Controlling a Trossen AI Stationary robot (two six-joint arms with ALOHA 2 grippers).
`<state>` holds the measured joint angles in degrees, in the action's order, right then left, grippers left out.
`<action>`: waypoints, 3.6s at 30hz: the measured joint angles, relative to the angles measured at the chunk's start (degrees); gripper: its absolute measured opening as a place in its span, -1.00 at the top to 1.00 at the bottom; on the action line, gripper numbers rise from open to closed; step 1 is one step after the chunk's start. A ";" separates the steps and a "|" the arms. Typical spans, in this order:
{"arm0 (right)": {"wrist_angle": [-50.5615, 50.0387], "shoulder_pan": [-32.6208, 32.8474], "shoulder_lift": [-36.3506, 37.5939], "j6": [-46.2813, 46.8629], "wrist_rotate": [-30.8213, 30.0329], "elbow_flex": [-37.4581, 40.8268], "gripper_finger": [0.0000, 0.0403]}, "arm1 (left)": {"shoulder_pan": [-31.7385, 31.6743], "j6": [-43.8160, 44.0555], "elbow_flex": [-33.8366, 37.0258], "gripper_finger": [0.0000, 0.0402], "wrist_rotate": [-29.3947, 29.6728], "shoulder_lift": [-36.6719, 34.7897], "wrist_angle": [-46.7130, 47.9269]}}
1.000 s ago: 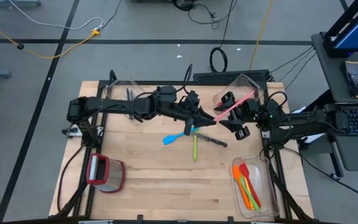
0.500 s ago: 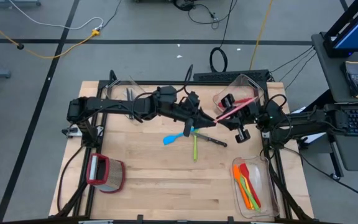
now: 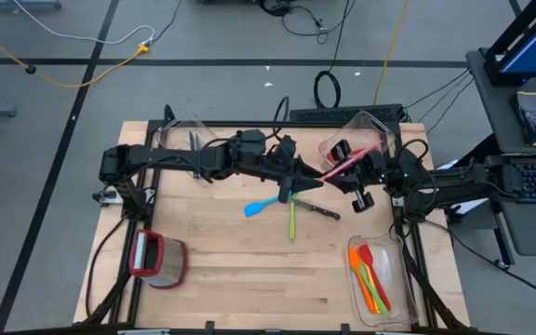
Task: Pick & Place Kitchen Items
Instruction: Put the pink spatula into the bottom transparent bin
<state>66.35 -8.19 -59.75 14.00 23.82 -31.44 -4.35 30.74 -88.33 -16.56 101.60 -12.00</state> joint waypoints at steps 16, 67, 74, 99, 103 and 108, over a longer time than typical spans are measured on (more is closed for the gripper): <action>-19.69 -0.07 11.75 -6.18 -12.72 0.00 0.90 | -6.79 -8.02 0.11 -0.41 -4.34 -1.20 19.01; -90.48 30.23 36.62 94.87 11.22 -0.02 0.90 | -9.77 -21.60 18.58 -0.42 11.06 -5.78 16.86; -92.33 40.47 35.75 100.83 1.78 -0.37 0.90 | -9.19 -23.23 25.45 -0.42 10.54 -12.11 12.90; -92.59 60.64 13.95 115.76 -13.18 -5.68 0.90 | -9.24 -27.07 52.57 -0.42 10.41 -43.12 5.43; -91.31 61.96 10.19 115.76 -13.14 -5.68 0.90 | -9.24 -27.06 52.57 -0.42 10.45 -44.44 6.90; -92.47 63.78 6.32 115.66 -13.07 -5.68 0.90 | -9.24 -26.64 52.57 -0.42 10.45 -44.77 7.29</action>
<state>-26.12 55.59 -53.43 129.66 10.74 -37.12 -13.58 4.10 -35.77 -6.11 56.83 -4.71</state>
